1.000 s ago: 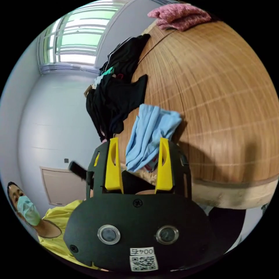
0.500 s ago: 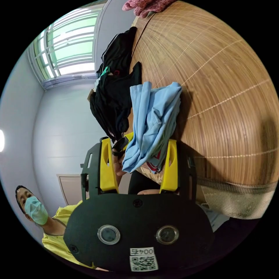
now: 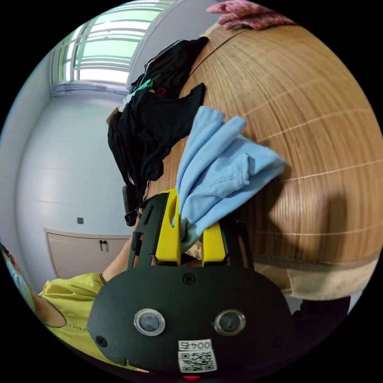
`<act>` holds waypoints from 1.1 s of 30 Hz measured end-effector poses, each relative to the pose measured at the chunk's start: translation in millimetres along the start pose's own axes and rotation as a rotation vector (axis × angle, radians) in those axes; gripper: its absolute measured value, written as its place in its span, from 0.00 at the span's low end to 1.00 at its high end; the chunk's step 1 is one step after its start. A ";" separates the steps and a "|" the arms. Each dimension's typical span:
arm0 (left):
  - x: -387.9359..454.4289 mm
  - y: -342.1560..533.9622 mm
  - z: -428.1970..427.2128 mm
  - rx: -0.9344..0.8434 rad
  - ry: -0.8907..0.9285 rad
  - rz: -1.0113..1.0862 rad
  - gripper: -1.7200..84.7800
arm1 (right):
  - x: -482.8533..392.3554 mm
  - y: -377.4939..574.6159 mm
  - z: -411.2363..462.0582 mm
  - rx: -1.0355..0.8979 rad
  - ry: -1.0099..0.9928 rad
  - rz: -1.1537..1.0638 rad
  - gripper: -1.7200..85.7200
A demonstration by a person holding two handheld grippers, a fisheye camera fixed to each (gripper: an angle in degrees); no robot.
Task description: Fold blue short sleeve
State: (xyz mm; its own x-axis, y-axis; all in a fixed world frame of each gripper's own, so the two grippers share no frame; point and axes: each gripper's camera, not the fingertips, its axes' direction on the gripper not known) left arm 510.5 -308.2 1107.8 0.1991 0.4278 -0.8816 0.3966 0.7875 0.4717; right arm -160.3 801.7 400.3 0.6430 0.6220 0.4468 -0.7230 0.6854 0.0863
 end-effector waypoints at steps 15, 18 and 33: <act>-64.7 82.5 -69.8 0.181 0.250 -0.163 0.10 | -33.3 465.0 -467.7 0.725 0.164 0.269 0.11; -62.8 89.8 -67.1 0.169 0.266 -0.153 0.10 | -50.7 604.7 -557.6 0.892 0.342 0.477 0.11; -29.0 102.4 -33.4 0.043 0.283 -0.098 0.09 | -64.9 999.4 -667.1 1.122 0.296 1.286 0.12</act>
State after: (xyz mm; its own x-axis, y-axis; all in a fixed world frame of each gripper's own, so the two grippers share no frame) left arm 515.4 -225.1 1182.0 -0.0975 0.4620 -0.8815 0.4403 0.8144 0.3781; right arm -756.1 1698.9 -136.4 -0.5113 0.6458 0.5669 -0.4956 -0.7606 0.4194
